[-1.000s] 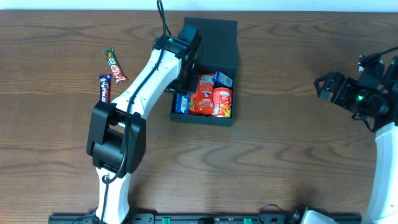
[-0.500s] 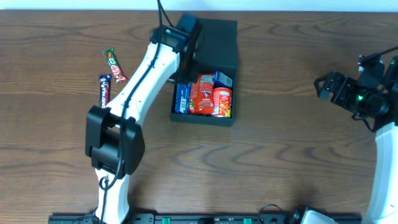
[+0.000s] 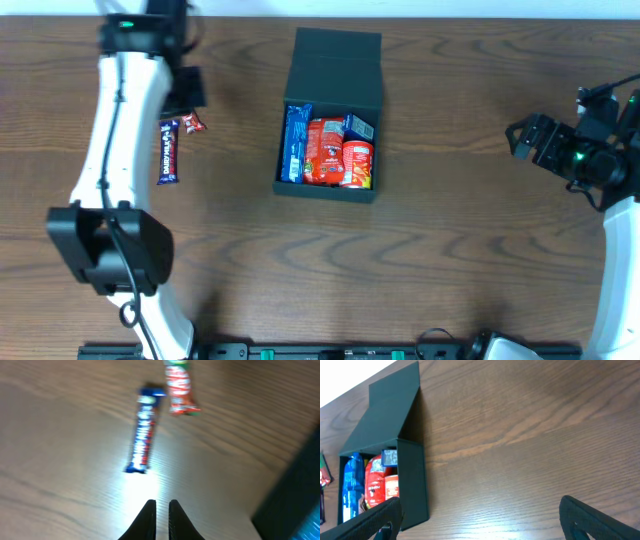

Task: Pack container
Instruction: 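Move the left gripper to the purple Dairy Milk bar and grasp it, then carry the purple bar into the box and release it, then move the left gripper to the red KitKat bar and grasp it, then carry the KitKat bar into the box and drop it in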

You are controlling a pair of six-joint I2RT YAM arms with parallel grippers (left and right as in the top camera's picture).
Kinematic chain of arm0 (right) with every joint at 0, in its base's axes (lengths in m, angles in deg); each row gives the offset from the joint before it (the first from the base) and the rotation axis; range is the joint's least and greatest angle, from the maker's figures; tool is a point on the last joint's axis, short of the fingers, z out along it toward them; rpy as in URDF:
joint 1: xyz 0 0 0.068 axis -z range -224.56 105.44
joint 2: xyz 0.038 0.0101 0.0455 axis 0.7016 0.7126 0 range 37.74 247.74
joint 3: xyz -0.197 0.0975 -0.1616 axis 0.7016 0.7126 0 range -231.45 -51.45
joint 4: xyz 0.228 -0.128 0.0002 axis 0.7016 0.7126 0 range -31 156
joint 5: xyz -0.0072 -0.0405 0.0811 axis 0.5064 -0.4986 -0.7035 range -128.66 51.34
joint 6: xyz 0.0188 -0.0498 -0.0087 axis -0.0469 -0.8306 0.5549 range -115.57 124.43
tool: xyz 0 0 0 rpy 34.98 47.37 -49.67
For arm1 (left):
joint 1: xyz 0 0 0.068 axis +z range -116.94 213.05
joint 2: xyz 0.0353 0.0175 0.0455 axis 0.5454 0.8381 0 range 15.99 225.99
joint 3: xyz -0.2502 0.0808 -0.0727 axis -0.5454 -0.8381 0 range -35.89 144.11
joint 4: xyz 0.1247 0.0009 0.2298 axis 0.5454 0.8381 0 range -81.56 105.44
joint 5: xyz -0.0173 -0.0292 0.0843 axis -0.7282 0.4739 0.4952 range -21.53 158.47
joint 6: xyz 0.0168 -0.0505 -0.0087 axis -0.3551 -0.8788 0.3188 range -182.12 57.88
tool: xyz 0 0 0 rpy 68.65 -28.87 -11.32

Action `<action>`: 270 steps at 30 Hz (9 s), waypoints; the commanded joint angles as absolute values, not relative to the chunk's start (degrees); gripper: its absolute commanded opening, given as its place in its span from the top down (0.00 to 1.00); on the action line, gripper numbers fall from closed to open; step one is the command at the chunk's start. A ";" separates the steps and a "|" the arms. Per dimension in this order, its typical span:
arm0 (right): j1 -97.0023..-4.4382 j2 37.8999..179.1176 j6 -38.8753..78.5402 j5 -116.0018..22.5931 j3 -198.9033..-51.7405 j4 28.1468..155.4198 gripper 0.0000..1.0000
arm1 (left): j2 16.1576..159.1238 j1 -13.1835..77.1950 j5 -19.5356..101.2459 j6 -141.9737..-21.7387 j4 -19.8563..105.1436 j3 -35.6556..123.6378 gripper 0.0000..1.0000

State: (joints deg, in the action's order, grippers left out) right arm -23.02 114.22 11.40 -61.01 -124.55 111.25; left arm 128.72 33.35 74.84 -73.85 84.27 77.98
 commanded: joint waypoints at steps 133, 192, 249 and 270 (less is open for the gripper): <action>-22.51 114.64 9.95 -64.59 -124.39 105.52 0.01 | 133.16 26.60 72.13 -88.14 54.02 66.81 0.42; -22.51 114.71 11.29 -64.62 -124.39 112.58 0.01 | 149.68 36.26 72.83 -95.31 45.58 67.01 0.74; -22.49 114.71 6.92 -64.62 -124.39 108.21 0.01 | 136.65 0.46 66.06 -86.46 57.91 65.87 0.35; -25.14 121.92 9.43 -68.07 -124.37 109.21 0.99 | 129.60 17.37 62.32 -84.34 56.84 68.47 0.94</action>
